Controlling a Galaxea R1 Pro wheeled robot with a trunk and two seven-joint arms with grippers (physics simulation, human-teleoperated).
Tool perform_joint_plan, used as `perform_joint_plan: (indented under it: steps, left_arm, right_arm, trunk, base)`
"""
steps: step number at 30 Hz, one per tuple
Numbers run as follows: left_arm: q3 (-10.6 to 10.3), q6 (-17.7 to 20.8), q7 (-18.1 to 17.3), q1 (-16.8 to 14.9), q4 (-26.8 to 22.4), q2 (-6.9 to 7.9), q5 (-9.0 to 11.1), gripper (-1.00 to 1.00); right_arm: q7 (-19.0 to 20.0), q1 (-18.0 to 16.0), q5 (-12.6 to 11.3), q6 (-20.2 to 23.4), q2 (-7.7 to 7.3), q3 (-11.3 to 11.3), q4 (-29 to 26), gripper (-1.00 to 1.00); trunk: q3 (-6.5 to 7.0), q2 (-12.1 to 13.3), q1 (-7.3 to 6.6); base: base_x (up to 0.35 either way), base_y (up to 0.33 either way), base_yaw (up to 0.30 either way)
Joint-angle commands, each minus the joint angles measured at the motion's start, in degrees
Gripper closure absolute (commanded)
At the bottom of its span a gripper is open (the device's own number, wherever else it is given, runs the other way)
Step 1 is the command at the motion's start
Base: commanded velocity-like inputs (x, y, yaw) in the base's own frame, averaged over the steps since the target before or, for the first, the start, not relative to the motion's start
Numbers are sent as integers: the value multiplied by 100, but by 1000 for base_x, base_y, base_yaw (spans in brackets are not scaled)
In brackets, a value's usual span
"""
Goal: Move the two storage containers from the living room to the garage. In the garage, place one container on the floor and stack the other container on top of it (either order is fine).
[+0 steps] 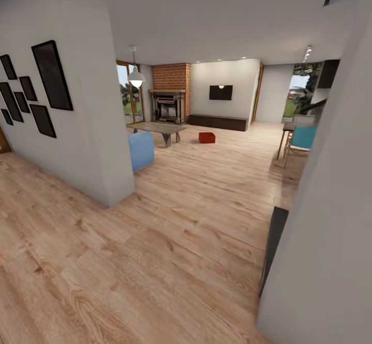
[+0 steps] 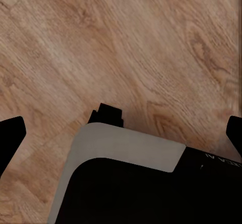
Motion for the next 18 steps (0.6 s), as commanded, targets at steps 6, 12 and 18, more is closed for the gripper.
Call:
perform_joint_plan:
  steps: [6, 12, 18]
  left_arm:
    - [-27, -21, -2, -4, 6, -8, 38, -100]
    - [-27, -21, -2, -4, 7, -17, 38, -100]
    - [-27, -22, -2, -4, 4, -19, 38, -100]
  right_arm:
    - [4, -7, 34, -39, -3, 31, 18, -100]
    - [14, -6, 86, -21, -2, 69, 18, -100]
    - [6, -8, 92, -24, -3, 72, 18, -100]
  trunk:
    - [-6, -3, 3]
    - [-6, -3, 3]
    - [-6, -3, 3]
  base:
    - [322, 0, 0]
    - [322, 0, 0]
    - [322, 0, 123]
